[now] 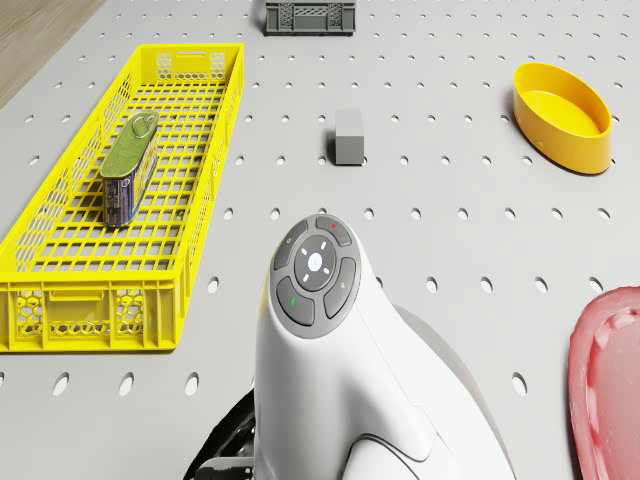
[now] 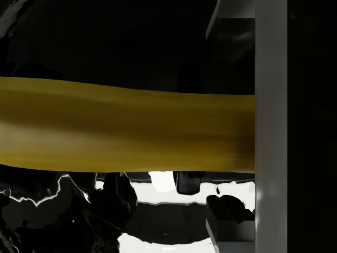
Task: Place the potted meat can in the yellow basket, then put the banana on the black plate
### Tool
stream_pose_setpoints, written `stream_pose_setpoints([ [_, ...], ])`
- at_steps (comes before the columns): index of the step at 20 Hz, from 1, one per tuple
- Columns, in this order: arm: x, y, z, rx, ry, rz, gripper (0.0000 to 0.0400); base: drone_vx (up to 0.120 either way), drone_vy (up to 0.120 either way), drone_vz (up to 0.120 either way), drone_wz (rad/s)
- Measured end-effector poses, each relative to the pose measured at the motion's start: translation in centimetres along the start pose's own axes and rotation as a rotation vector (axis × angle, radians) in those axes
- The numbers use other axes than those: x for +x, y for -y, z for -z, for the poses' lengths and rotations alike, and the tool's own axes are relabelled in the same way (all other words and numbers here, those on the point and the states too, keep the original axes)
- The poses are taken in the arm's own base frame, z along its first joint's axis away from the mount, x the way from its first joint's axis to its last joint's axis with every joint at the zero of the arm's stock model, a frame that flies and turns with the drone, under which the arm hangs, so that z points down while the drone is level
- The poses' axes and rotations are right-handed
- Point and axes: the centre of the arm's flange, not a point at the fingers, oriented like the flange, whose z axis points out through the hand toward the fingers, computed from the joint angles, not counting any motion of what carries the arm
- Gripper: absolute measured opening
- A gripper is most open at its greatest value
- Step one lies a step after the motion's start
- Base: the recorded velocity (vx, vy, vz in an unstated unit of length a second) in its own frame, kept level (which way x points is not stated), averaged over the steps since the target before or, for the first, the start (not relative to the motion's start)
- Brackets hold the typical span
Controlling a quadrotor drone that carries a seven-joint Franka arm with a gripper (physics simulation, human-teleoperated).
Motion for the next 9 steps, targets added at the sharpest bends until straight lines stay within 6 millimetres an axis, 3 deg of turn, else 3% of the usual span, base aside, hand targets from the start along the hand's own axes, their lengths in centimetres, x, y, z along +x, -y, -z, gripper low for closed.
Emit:
stream_pose_setpoints([
  [9,-0.2,0.0,2.9,-0.001,-0.005,-0.003,0.0397,0.000,0.000,0.000,0.000],
])
